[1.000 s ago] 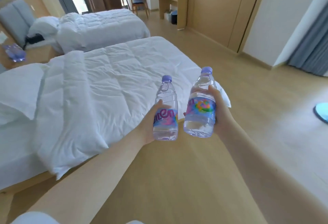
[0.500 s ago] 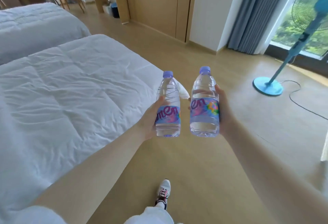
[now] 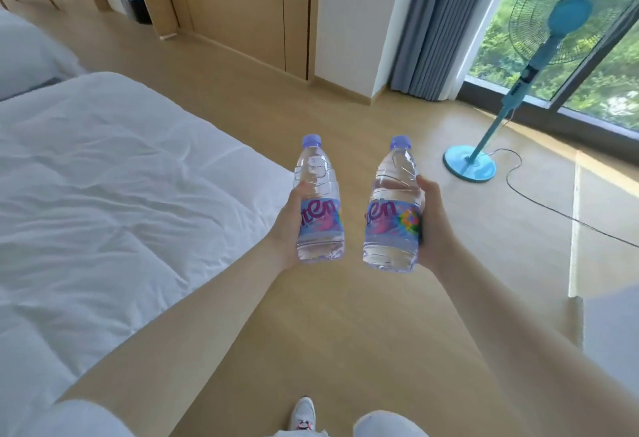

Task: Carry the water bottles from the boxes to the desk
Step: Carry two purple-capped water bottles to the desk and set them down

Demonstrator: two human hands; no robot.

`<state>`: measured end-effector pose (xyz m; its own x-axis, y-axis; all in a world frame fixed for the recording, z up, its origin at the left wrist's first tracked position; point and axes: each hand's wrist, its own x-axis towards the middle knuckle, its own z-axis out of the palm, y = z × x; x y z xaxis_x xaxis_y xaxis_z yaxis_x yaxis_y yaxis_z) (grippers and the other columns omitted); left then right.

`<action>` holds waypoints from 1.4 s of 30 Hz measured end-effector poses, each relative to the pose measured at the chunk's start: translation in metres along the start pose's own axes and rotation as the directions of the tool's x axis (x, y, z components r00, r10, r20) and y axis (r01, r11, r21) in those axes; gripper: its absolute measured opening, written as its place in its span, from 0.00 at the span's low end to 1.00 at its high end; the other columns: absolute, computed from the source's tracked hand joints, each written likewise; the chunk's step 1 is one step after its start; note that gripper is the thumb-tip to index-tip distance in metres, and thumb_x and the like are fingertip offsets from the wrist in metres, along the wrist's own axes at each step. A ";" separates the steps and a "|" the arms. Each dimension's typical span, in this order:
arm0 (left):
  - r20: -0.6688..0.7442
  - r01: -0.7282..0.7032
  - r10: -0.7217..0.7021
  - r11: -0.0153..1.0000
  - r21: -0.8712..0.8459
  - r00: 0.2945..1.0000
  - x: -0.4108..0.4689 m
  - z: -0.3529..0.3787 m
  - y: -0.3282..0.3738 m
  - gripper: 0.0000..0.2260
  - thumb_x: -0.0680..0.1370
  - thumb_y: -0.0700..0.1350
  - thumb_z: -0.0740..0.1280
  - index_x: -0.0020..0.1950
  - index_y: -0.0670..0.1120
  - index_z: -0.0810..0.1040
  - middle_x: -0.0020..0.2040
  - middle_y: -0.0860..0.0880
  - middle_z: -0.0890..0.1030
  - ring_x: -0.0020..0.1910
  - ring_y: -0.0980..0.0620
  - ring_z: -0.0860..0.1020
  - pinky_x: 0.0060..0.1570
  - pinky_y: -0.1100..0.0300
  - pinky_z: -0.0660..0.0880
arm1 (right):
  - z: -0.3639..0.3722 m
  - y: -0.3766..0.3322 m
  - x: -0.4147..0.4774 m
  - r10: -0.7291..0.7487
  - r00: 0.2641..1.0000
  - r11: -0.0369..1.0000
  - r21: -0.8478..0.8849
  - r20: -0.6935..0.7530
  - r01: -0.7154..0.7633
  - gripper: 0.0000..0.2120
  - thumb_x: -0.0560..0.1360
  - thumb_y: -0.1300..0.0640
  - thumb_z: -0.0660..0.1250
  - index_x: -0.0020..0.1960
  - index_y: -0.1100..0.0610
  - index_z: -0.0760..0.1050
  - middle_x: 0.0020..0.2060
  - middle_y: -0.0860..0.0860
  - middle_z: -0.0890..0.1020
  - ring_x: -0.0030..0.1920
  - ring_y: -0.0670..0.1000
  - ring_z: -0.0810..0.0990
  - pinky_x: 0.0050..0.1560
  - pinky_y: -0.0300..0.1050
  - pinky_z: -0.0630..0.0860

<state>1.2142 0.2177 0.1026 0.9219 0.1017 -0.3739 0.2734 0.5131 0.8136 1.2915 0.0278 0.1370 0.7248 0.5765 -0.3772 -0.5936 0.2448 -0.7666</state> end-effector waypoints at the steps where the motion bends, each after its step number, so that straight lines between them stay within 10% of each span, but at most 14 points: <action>1: 0.011 0.017 -0.017 1.000 0.000 1.000 0.011 0.003 0.002 0.21 0.77 0.61 0.58 0.46 0.43 0.76 0.37 0.44 0.78 0.31 0.50 0.78 0.32 0.61 0.76 | -0.002 -0.004 0.008 -0.001 1.000 1.000 0.002 -0.006 0.001 0.22 0.75 0.38 0.56 0.48 0.55 0.78 0.39 0.52 0.79 0.38 0.52 0.79 0.41 0.43 0.77; 11: -0.003 0.099 -0.099 0.987 0.124 0.995 0.135 0.038 0.018 0.23 0.79 0.63 0.57 0.50 0.43 0.76 0.49 0.39 0.76 0.35 0.46 0.78 0.36 0.57 0.77 | -0.060 -0.065 0.096 -0.058 0.998 0.996 0.069 0.007 0.058 0.17 0.74 0.41 0.60 0.45 0.54 0.78 0.37 0.52 0.79 0.36 0.51 0.79 0.41 0.45 0.77; 27: -0.184 0.137 -0.103 0.973 0.187 0.978 0.364 0.183 0.081 0.26 0.76 0.66 0.58 0.49 0.44 0.80 0.42 0.44 0.82 0.37 0.46 0.81 0.42 0.55 0.77 | -0.210 -0.246 0.261 -0.048 0.995 0.999 0.005 -0.088 0.049 0.18 0.76 0.45 0.65 0.58 0.57 0.76 0.40 0.53 0.82 0.36 0.52 0.83 0.37 0.44 0.79; 42: -0.206 0.186 -0.164 0.979 0.090 0.965 0.526 0.166 0.119 0.27 0.76 0.67 0.57 0.46 0.45 0.81 0.40 0.45 0.82 0.37 0.47 0.81 0.44 0.53 0.77 | -0.231 -0.305 0.407 0.035 0.996 0.999 -0.025 -0.080 -0.038 0.24 0.74 0.44 0.68 0.63 0.58 0.74 0.47 0.56 0.82 0.41 0.55 0.84 0.41 0.48 0.80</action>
<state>1.7775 0.1906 0.0770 0.7878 0.1897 -0.5860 0.4633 0.4443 0.7667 1.8482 0.0074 0.0974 0.7291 0.5203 -0.4447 -0.6116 0.2037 -0.7645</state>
